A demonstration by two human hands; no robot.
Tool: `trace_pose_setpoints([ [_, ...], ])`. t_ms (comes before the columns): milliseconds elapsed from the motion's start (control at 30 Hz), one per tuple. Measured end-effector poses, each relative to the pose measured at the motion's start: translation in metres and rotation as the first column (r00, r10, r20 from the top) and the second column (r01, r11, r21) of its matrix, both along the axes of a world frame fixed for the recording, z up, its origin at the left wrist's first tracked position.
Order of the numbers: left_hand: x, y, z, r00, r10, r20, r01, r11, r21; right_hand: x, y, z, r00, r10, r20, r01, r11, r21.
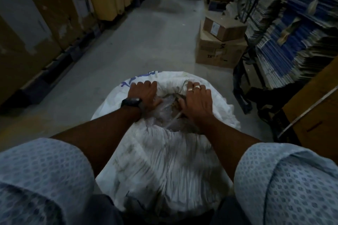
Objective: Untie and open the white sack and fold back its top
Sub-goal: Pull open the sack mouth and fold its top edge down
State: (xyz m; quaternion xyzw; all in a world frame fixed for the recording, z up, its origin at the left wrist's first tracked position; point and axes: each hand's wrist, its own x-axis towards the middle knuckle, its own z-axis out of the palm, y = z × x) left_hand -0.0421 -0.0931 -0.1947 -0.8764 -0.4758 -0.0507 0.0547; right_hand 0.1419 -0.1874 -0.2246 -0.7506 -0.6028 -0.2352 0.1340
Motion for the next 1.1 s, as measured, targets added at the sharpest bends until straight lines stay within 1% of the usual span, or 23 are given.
trace_pose_setpoints([
  [33, 0.01, 0.008, 0.002, 0.998, 0.019, -0.061, -0.02, 1.0, -0.02, 0.004, 0.009, 0.003, 1.0, 0.006, -0.017, -0.006, 0.999, -0.036],
  [100, 0.027, 0.024, -0.003, 0.987, 0.031, -0.156, -0.042, 0.997, -0.067, 0.012, 0.028, 0.015, 0.992, -0.011, -0.125, -0.009, 0.987, -0.161],
  [167, 0.036, 0.038, -0.014, 0.981, 0.048, -0.189, -0.066, 0.994, -0.088, 0.024, 0.043, 0.018, 0.994, -0.088, -0.063, 0.071, 0.971, -0.23],
  [200, 0.038, 0.044, -0.018, 0.984, 0.076, -0.16, -0.092, 0.991, -0.098, 0.029, 0.047, 0.017, 0.993, -0.109, -0.041, 0.093, 0.954, -0.284],
  [233, 0.039, 0.051, -0.022, 0.989, 0.108, -0.101, -0.121, 0.983, -0.135, 0.034, 0.05, 0.013, 0.991, -0.116, -0.065, 0.087, 0.937, -0.339],
  [300, 0.039, 0.061, -0.022, 0.979, 0.197, 0.058, -0.178, 0.956, -0.231, 0.039, 0.055, 0.012, 0.972, -0.129, -0.195, 0.045, 0.922, -0.384],
  [333, 0.038, 0.066, -0.019, 0.956, 0.262, 0.134, -0.216, 0.934, -0.285, 0.042, 0.058, 0.013, 0.949, -0.158, -0.273, 0.051, 0.932, -0.36],
  [367, 0.036, 0.072, -0.016, 0.915, 0.348, 0.206, -0.264, 0.9, -0.348, 0.045, 0.062, 0.015, 0.916, -0.188, -0.355, 0.075, 0.948, -0.309],
  [400, 0.034, 0.078, -0.012, 0.854, 0.441, 0.277, -0.302, 0.853, -0.426, 0.05, 0.066, 0.017, 0.872, -0.202, -0.447, 0.098, 0.964, -0.246],
  [433, 0.03, 0.085, -0.008, 0.794, 0.515, 0.324, -0.326, 0.81, -0.488, 0.054, 0.069, 0.02, 0.818, -0.201, -0.54, 0.113, 0.975, -0.192],
  [467, 0.025, 0.092, -0.005, 0.766, 0.545, 0.34, -0.323, 0.784, -0.53, 0.057, 0.072, 0.022, 0.764, -0.19, -0.617, 0.111, 0.98, -0.165],
  [567, 0.014, 0.105, -0.009, 0.817, 0.512, 0.264, -0.282, 0.755, -0.593, 0.069, 0.083, 0.017, 0.597, -0.229, -0.768, 0.102, 0.972, -0.211],
  [633, 0.012, 0.107, -0.023, 0.861, 0.467, 0.201, -0.299, 0.785, -0.542, 0.074, 0.086, 0.005, 0.513, -0.295, -0.806, 0.115, 0.954, -0.277],
  [667, 0.011, 0.107, -0.034, 0.886, 0.434, 0.166, -0.312, 0.82, -0.479, 0.076, 0.086, -0.002, 0.5, -0.327, -0.802, 0.133, 0.944, -0.302],
  [700, 0.01, 0.104, -0.045, 0.906, 0.402, 0.135, -0.317, 0.854, -0.412, 0.078, 0.085, -0.01, 0.507, -0.356, -0.785, 0.158, 0.934, -0.322],
  [733, 0.01, 0.102, -0.057, 0.919, 0.375, 0.118, -0.314, 0.881, -0.353, 0.08, 0.085, -0.018, 0.535, -0.38, -0.754, 0.184, 0.924, -0.335],
  [833, 0.009, 0.09, -0.085, 0.922, 0.371, 0.112, -0.335, 0.908, -0.251, 0.076, 0.082, -0.041, 0.692, -0.382, -0.612, 0.218, 0.919, -0.328],
  [900, 0.011, 0.083, -0.093, 0.926, 0.361, 0.113, -0.337, 0.923, -0.184, 0.072, 0.083, -0.053, 0.804, -0.354, -0.479, 0.244, 0.929, -0.277],
  [967, 0.01, 0.078, -0.087, 0.931, 0.343, 0.122, -0.326, 0.935, -0.14, 0.069, 0.083, -0.049, 0.873, -0.33, -0.358, 0.256, 0.936, -0.241],
  [1033, 0.009, 0.074, -0.07, 0.95, 0.279, 0.141, -0.274, 0.96, -0.052, 0.069, 0.079, -0.035, 0.935, -0.26, -0.241, 0.209, 0.953, -0.218],
  [1100, 0.009, 0.066, -0.049, 0.971, 0.212, 0.107, -0.216, 0.976, 0.035, 0.069, 0.071, -0.017, 0.983, -0.166, -0.082, 0.145, 0.965, -0.217],
])
